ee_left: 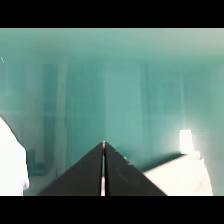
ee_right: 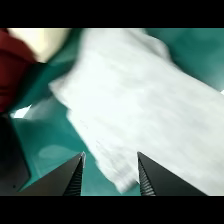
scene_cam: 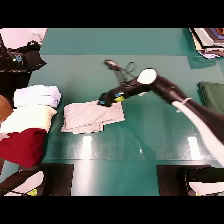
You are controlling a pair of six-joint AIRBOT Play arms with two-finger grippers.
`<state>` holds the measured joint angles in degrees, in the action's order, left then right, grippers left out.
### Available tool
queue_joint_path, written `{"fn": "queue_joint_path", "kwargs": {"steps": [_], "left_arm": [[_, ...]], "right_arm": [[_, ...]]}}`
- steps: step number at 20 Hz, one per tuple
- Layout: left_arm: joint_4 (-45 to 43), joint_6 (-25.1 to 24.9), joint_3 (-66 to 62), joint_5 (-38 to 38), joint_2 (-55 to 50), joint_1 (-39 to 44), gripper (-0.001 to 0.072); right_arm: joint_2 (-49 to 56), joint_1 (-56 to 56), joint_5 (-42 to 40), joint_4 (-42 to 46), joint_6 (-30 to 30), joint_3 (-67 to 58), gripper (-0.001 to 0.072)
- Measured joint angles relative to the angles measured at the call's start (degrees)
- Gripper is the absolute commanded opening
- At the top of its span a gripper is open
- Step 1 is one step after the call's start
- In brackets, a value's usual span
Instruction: Fold the shirts.
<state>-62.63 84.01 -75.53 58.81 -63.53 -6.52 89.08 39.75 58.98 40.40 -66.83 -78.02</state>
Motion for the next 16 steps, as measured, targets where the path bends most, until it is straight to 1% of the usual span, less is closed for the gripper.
{"fn": "queue_joint_path", "kwargs": {"steps": [1,4,7,10,13,14,15,16], "left_arm": [[0.00,-0.13,0.00,0.72,0.02,0.02,0.0023],[0.00,-0.52,0.07,1.95,-0.04,1.20,0.0023],[0.02,-0.83,0.11,1.29,-0.44,3.67,0.0023],[0.04,-0.98,0.11,-0.24,-1.05,6.38,0.0023],[0.07,-1.05,0.11,-1.09,-1.86,8.55,0.0023],[0.13,-1.07,0.11,-1.14,-2.08,8.96,0.0023],[0.17,-1.09,0.11,-1.18,-2.27,9.27,0.0023],[0.24,-1.09,0.11,-1.18,-2.38,9.44,0.0023]], "right_arm": [[-1.55,-3.39,0.66,0.83,-0.28,3.41,0.0614],[-3.96,-12.28,2.03,1.70,-1.22,11.45,0.0614],[-2.19,-17.16,3.41,0.50,-1.42,15.21,0.0613],[2.97,-17.09,5.77,-2.27,-1.03,13.68,0.0612],[9.11,-13.60,7.65,-4.59,-0.72,8.66,0.0598],[11.10,-12.20,8.17,-5.77,-0.72,6.84,0.0549],[13.16,-10.64,8.50,-6.54,-0.72,4.79,0.0545],[14.99,-9.27,8.61,-7.61,-0.70,2.86,0.0392]]}}
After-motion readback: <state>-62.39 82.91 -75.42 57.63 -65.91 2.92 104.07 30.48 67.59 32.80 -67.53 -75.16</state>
